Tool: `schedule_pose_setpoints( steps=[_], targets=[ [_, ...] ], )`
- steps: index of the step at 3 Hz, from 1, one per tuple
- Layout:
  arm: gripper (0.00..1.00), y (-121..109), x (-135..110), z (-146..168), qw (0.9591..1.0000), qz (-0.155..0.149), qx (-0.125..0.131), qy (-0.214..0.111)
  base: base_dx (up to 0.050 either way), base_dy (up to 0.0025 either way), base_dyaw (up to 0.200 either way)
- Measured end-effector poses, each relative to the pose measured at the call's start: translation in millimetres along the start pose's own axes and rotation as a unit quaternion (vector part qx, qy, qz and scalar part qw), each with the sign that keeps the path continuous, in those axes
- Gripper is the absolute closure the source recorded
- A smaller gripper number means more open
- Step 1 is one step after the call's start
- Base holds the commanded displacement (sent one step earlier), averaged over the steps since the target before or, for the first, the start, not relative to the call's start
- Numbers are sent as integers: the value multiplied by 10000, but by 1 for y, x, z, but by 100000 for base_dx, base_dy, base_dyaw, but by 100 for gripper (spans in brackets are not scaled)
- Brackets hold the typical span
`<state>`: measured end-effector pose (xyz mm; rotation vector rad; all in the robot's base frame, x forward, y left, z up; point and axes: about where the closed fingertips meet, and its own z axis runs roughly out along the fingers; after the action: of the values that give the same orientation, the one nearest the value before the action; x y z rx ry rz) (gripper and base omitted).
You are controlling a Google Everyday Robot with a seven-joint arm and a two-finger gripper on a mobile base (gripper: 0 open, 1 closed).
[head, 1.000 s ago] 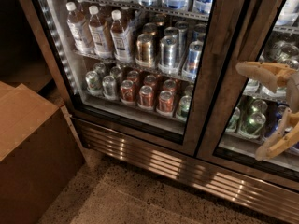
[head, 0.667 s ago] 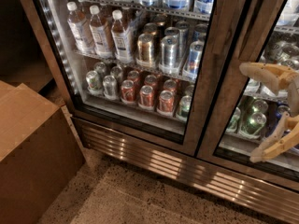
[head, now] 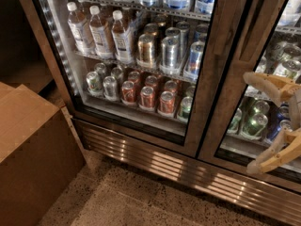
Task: Open left fridge door
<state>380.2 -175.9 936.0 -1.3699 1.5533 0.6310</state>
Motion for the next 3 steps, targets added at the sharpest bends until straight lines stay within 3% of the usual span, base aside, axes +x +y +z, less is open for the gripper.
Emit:
schedule_pose_setpoints(
  steps=[1, 2, 3],
  targets=[
    [0, 1, -3, -2, 9992, 48, -163, -354, 0, 0, 0],
    [0, 3, -6, -9, 9942, 126, -370, -1002, 0, 0, 0],
    [0, 4, -8, -15, 9856, 194, -509, -1599, 0, 0, 0]
  ],
)
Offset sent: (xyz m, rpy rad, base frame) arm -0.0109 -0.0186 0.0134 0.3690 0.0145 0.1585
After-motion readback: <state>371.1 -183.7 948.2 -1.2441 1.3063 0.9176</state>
